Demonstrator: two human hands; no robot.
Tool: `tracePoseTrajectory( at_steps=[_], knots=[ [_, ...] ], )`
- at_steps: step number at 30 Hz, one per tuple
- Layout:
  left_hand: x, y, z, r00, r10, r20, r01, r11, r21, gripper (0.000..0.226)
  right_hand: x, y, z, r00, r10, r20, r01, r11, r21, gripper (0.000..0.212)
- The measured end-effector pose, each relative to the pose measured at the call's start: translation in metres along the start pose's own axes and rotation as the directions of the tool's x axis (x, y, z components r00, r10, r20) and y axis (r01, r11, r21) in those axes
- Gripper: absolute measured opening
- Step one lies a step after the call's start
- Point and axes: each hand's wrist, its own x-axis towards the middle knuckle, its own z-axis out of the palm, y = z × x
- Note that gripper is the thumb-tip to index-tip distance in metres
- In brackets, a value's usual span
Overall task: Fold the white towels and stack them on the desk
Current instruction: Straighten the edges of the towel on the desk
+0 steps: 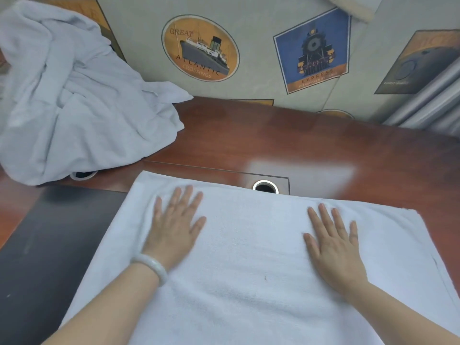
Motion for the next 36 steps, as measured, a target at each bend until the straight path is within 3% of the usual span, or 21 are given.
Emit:
tracePoseTrajectory(
  at_steps=[2, 5, 7, 8, 10, 11, 13, 15, 16, 17, 19, 21, 22, 25, 29, 31, 33, 36],
  knots=[
    [0.016, -0.044, -0.005, 0.978, -0.203, 0.038, 0.204, 0.979, -0.017, 0.062, 0.0, -0.001, -0.001, 1.0, 0.005, 0.004, -0.005, 1.0, -0.005, 0.067],
    [0.031, -0.051, -0.016, 0.932, -0.357, 0.062, 0.36, 0.932, -0.04, 0.061, 0.001, -0.002, -0.001, 1.0, 0.008, 0.009, -0.008, 1.0, -0.012, 0.068],
    [0.027, -0.022, -0.018, 0.963, -0.268, -0.006, 0.267, 0.961, -0.074, 0.06, 0.001, -0.001, 0.0, 1.0, 0.011, 0.017, -0.011, 1.0, -0.016, 0.067],
    [0.019, -0.008, -0.017, 0.99, -0.136, -0.024, 0.134, 0.989, -0.068, 0.061, 0.001, -0.001, 0.0, 1.0, 0.011, 0.013, -0.011, 1.0, -0.009, 0.067],
    [-0.003, -0.003, -0.015, 0.994, 0.089, 0.063, -0.088, 0.996, -0.011, 0.065, 0.001, 0.0, -0.001, 1.0, 0.008, 0.006, -0.008, 1.0, 0.003, 0.066],
    [-0.006, -0.019, -0.015, 0.993, 0.079, 0.088, -0.078, 0.997, -0.014, 0.067, 0.001, 0.0, 0.0, 1.0, 0.008, 0.011, -0.008, 1.0, 0.001, 0.066],
    [0.003, -0.067, -0.014, 0.992, -0.095, 0.081, 0.098, 0.995, -0.037, 0.063, 0.002, 0.001, 0.001, 1.0, 0.012, 0.014, -0.011, 1.0, -0.013, 0.066],
    [0.014, -0.111, -0.022, 0.935, -0.328, 0.135, 0.337, 0.94, -0.057, 0.061, 0.002, 0.002, 0.003, 1.0, 0.014, 0.003, -0.014, 1.0, -0.018, 0.067],
    [0.015, -0.121, -0.027, 0.916, -0.379, 0.132, 0.388, 0.92, -0.047, 0.062, 0.002, 0.003, 0.003, 1.0, 0.018, -0.001, -0.018, 1.0, -0.018, 0.067],
    [0.013, -0.119, -0.031, 0.933, -0.35, 0.08, 0.352, 0.936, -0.021, 0.062, 0.002, 0.003, 0.004, 1.0, 0.024, 0.0, -0.024, 1.0, -0.015, 0.068],
    [-0.002, -0.095, -0.03, 0.993, -0.116, 0.006, 0.115, 0.993, 0.03, 0.064, 0.001, 0.004, 0.004, 0.999, 0.033, 0.013, -0.033, 0.999, -0.018, 0.068],
    [-0.023, -0.077, -0.021, 0.995, 0.096, -0.001, -0.095, 0.995, 0.042, 0.062, 0.001, 0.003, 0.004, 0.999, 0.036, 0.013, -0.036, 0.999, -0.021, 0.069],
    [-0.028, -0.074, -0.017, 0.997, 0.072, 0.027, -0.072, 0.997, 0.014, 0.063, 0.002, 0.002, 0.003, 0.999, 0.036, 0.012, -0.036, 0.999, -0.019, 0.069],
    [-0.024, -0.075, -0.011, 0.982, -0.179, 0.062, 0.18, 0.984, -0.007, 0.071, 0.002, 0.004, 0.004, 0.999, 0.048, 0.007, -0.048, 0.999, -0.019, 0.069],
    [-0.02, -0.053, -0.027, 0.937, -0.332, 0.105, 0.338, 0.94, -0.045, 0.068, 0.003, 0.005, 0.007, 0.999, 0.036, 0.021, -0.034, 0.997, -0.069, 0.073],
    [-0.044, -0.027, -0.032, 0.982, -0.188, -0.003, 0.188, 0.98, -0.066, 0.063, 0.007, -0.004, -0.004, 0.992, 0.098, 0.074, -0.091, 0.992, -0.086, 0.07],
    [-0.08, -0.003, -0.025, 0.999, 0.042, -0.016, -0.042, 0.998, -0.054, 0.062, 0.0, -0.029, -0.019, 0.992, 0.128, -0.001, -0.127, 0.985, -0.114, 0.061],
    [-0.116, 0.008, -0.013, 0.992, 0.107, 0.067, -0.105, 0.994, -0.032, 0.062, -0.045, -0.106, -0.019, 0.973, -0.078, -0.219, 0.068, 0.996, -0.054, 0.06]
  ],
)
